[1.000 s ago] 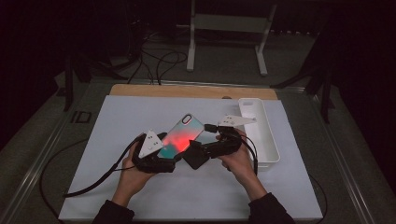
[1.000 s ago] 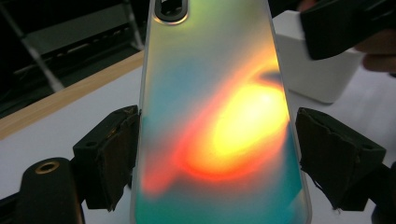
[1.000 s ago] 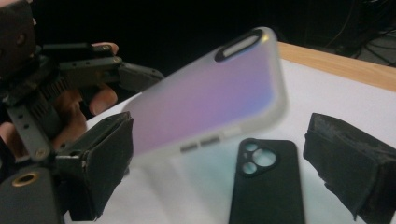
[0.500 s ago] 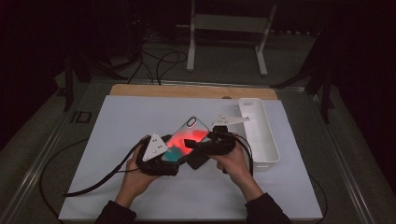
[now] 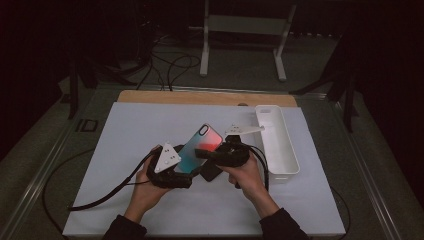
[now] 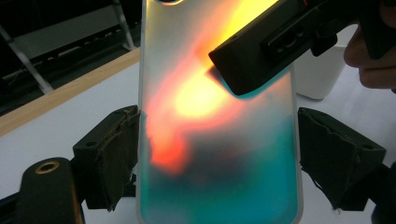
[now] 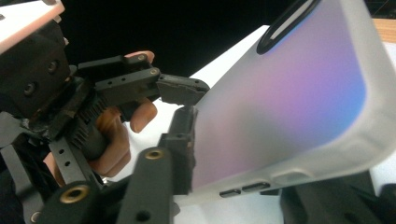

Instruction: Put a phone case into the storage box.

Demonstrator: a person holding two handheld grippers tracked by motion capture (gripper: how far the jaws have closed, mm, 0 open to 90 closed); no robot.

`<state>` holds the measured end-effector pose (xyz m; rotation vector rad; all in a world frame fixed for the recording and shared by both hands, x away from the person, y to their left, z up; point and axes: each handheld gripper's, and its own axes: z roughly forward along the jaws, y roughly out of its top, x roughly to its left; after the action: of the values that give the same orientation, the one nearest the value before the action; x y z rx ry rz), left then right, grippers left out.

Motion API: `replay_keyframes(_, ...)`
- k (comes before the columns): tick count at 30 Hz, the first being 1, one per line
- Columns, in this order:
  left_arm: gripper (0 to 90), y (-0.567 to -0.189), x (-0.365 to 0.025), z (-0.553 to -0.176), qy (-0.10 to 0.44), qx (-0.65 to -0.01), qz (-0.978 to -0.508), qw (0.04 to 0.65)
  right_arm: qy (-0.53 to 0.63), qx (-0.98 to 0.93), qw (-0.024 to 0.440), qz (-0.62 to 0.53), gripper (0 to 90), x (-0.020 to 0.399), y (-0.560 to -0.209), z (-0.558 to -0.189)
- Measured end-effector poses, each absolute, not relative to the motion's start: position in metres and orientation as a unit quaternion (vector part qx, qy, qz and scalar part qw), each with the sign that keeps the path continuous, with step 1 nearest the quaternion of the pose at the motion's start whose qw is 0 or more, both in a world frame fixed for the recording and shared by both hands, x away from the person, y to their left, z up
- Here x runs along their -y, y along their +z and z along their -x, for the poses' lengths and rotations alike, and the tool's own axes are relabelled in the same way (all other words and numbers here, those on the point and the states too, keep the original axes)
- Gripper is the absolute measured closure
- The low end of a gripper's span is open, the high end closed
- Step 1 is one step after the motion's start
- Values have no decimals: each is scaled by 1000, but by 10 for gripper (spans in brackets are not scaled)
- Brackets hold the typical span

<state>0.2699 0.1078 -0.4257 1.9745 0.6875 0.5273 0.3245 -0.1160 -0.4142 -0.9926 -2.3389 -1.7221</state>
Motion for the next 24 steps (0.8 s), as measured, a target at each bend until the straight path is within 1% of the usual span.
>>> replay_keyframes(3,170,-426,-107,-270,215,-282,-808,470,-560,761,44,325,725,115,-414,-324)
replay_keyframes(9,170,-428,-107,-271,216,-283,-810,466,-561,762,48,321,776,113,-414,-322)
replay_keyframes(16,169,-426,-107,-270,226,-284,-808,465,-565,756,49,327,802,112,-412,-320)
replay_keyframes(24,168,-426,-107,-270,220,-287,-805,469,-574,754,42,318,811,111,-410,-318)
